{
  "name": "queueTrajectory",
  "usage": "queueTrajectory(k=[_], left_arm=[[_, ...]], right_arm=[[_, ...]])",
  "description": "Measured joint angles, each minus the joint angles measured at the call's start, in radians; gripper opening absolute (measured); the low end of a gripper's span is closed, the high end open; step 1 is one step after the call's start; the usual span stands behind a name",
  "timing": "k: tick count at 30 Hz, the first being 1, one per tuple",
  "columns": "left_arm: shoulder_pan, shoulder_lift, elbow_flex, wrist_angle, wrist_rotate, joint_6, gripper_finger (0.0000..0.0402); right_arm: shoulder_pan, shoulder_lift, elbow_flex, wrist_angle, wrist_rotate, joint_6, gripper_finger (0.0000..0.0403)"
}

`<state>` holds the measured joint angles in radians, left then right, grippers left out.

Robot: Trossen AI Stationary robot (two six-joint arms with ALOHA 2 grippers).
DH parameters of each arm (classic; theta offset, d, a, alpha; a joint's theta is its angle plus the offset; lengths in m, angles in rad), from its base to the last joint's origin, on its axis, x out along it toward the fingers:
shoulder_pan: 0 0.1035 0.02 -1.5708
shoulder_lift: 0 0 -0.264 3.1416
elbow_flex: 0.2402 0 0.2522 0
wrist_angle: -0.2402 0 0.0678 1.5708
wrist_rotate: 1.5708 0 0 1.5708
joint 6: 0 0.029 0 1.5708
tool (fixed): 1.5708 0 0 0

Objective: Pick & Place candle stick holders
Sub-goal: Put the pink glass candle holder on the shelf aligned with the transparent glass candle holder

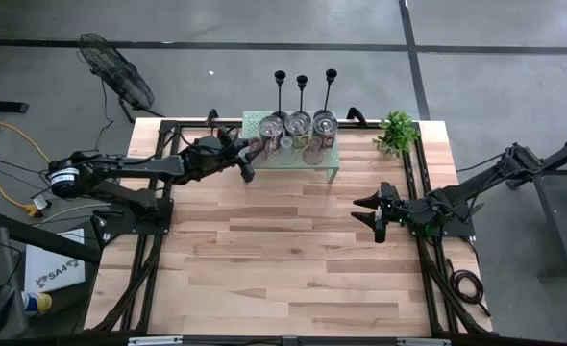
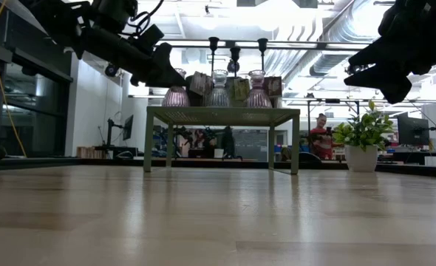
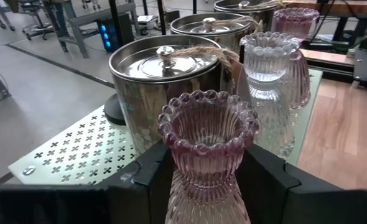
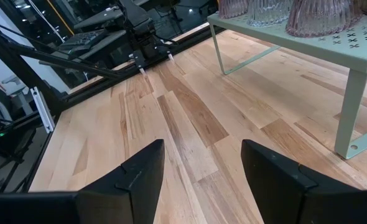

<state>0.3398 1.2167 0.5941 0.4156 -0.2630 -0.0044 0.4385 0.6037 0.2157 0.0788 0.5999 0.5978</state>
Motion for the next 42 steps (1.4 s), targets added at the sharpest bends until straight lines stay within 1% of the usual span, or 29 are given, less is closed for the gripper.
queueTrajectory(k=[6,12,18,29,42], left_arm=[[0.0,0.0,0.0,0.001,-0.015,0.0,0.0156],[0.0,-0.002,0.0,0.028,0.043,0.023,0.0157],[0.0,-0.002,0.0,0.031,0.071,0.024,0.0157],[0.001,-0.002,0.0,0.031,0.022,0.045,0.0157],[0.001,-0.002,0.0,0.03,0.025,0.058,0.0157]], right_arm=[[0.0,0.0,0.0,0.0,0.0,0.0,0.0206],[0.0,0.0,0.0,0.0,0.0,0.0,0.0206],[0.0,0.0,0.0,0.0,0.0,0.0,0.0206],[0.0,0.0,0.0,0.0,0.0,0.0,0.0206],[0.0,0.0,0.0,0.0,0.0,0.0,0.0206]])
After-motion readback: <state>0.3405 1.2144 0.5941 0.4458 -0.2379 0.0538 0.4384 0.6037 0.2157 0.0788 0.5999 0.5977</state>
